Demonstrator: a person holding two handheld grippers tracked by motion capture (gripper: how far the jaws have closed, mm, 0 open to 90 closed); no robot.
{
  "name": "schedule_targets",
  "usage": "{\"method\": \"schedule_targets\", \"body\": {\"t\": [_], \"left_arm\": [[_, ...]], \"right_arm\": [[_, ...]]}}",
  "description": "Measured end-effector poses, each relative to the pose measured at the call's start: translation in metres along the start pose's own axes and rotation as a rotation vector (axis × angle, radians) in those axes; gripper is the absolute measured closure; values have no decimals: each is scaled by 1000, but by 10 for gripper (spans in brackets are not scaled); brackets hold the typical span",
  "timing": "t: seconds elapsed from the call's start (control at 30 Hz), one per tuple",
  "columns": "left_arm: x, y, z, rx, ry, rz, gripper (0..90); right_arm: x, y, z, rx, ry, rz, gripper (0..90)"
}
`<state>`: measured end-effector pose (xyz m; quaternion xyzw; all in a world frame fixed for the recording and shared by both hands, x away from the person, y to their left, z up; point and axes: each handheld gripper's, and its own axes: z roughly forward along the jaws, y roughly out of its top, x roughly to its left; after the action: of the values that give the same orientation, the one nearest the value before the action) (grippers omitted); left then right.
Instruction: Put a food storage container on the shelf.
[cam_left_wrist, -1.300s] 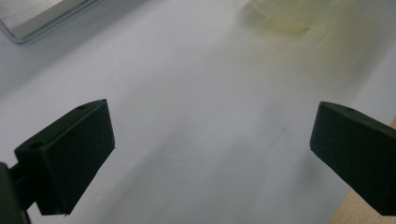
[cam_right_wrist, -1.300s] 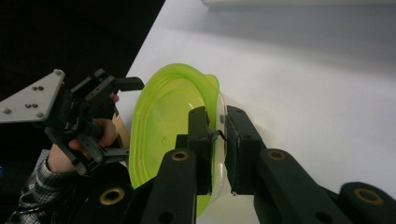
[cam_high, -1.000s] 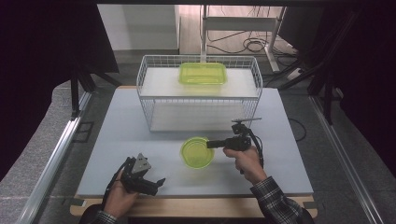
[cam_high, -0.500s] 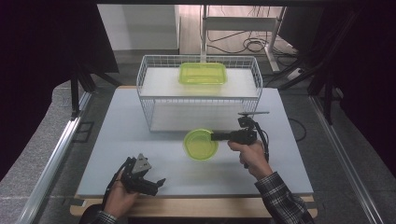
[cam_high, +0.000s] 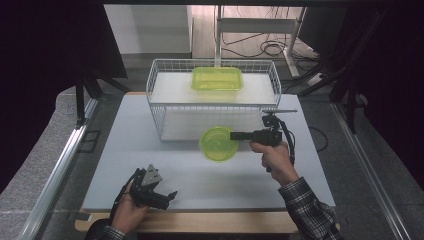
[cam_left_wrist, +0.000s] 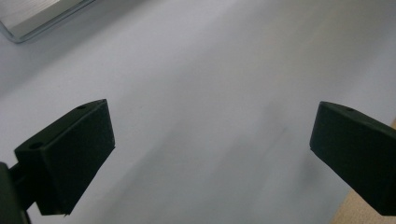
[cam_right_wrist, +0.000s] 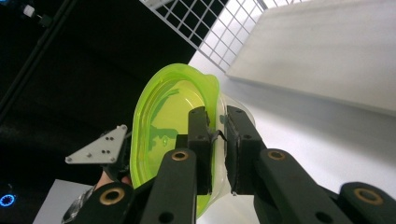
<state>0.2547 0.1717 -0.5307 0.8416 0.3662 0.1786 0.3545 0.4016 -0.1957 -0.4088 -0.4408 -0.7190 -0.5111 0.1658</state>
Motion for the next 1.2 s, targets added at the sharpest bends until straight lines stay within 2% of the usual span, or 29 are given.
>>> {"method": "schedule_targets", "body": {"t": [0.33,1.2], "left_arm": [[0,0,0,1,2,4,0],[-2,0,3,18,-3,6,0]], "right_arm": [[10,16,-15,-39,11,0,814],[50,69,-46,-136,2,-60,815]]}}
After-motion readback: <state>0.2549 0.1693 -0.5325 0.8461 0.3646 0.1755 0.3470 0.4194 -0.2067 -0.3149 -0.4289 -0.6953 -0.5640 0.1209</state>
